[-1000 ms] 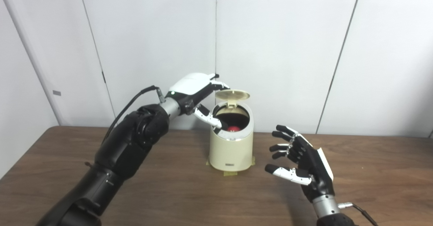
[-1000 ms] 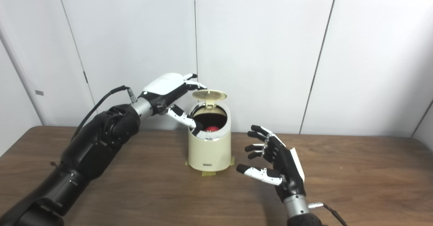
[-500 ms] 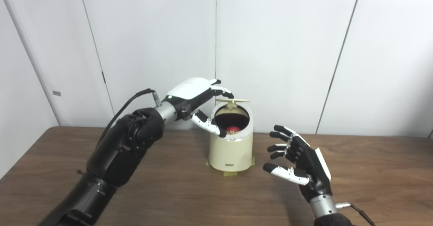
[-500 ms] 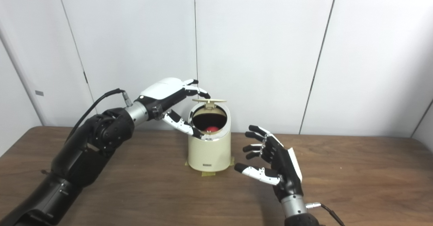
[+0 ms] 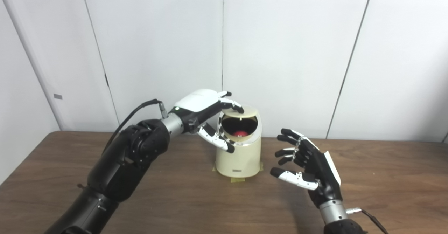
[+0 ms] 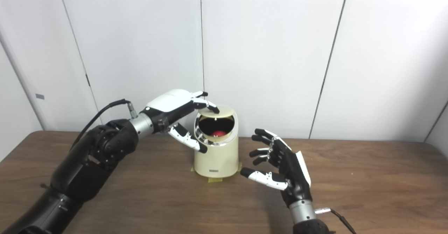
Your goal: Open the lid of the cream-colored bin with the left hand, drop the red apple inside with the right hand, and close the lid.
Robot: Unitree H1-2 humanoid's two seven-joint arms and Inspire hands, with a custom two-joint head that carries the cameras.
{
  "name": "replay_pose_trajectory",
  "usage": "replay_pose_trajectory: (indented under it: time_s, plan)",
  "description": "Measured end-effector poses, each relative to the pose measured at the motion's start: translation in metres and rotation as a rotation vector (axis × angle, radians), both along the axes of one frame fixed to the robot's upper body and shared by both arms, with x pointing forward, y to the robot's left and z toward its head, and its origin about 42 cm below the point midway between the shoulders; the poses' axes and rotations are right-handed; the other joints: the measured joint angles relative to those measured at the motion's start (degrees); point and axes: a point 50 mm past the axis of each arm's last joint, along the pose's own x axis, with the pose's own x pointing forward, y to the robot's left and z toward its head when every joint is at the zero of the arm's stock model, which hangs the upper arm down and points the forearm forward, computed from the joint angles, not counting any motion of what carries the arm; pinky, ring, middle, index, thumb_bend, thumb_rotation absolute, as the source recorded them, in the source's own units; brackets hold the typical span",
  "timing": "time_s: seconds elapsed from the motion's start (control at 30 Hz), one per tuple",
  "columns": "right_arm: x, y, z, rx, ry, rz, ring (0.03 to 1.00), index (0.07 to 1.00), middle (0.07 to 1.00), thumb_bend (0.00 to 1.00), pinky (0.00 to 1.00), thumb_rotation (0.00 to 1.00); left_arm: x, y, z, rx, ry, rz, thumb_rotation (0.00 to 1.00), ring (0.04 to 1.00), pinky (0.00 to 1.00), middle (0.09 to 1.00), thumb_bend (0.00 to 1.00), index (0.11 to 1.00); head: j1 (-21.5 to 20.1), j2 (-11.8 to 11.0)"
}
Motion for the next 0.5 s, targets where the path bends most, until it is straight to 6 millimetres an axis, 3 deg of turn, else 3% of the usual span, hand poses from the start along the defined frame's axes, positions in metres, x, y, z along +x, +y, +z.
replay_pose_trajectory:
  time_s: [0.17,0.37,0.5]
  plan:
    - [0.000,0.001,0.001,0.004,-0.002,0.001,0.570,0.751,0.740,0.87,0.47,0.23,-0.005,0.000,-0.015,0.020,0.026,-0.002,0.30,0.994,1.00,0.832,0.91,0.816,-0.1,0.4]
    - [-0.001,0.005,0.006,0.012,-0.009,0.005,0.563,0.746,0.744,0.85,0.46,0.21,-0.007,-0.004,-0.019,0.075,-0.009,-0.014,0.33,0.974,0.99,0.807,0.93,0.798,-0.4,0.9]
    - [-0.002,0.005,0.008,0.011,-0.012,0.004,0.567,0.742,0.744,0.86,0.46,0.21,-0.012,-0.008,-0.026,0.213,-0.128,-0.054,0.36,0.961,1.00,0.803,0.92,0.809,-0.4,1.1]
